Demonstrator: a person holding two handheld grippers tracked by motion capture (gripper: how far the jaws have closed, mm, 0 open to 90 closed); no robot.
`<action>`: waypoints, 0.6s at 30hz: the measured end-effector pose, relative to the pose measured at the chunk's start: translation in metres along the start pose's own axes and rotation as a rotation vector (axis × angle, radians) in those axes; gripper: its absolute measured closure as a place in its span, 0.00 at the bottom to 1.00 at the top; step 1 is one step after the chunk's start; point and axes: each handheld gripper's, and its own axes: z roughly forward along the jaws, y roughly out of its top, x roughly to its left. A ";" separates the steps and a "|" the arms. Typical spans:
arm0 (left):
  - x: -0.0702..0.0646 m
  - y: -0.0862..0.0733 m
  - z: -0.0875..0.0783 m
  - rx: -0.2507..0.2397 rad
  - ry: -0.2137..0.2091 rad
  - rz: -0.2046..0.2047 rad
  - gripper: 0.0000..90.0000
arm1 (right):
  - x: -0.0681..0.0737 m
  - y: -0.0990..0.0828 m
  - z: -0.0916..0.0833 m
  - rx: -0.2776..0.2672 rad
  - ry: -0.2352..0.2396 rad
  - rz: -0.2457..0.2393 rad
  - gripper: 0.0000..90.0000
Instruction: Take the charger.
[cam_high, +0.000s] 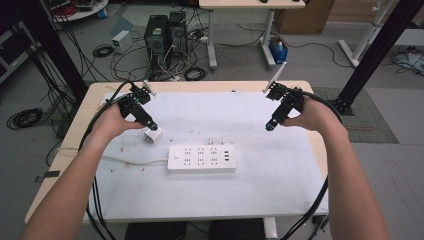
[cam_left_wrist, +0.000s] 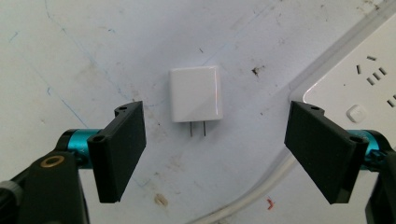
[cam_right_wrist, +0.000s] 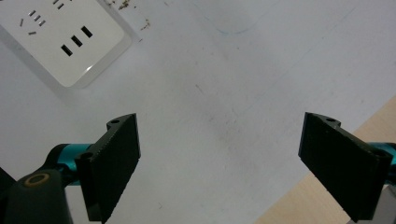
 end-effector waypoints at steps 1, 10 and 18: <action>0.000 0.000 -0.002 0.003 0.003 0.005 0.23 | 0.000 0.000 0.000 0.001 0.003 0.008 0.14; 0.001 -0.001 -0.001 0.008 0.008 0.001 0.23 | 0.001 0.002 0.002 0.003 -0.001 -0.003 0.14; 0.006 0.004 0.013 0.024 0.019 -0.007 0.23 | 0.001 0.004 0.006 0.004 0.002 0.002 0.14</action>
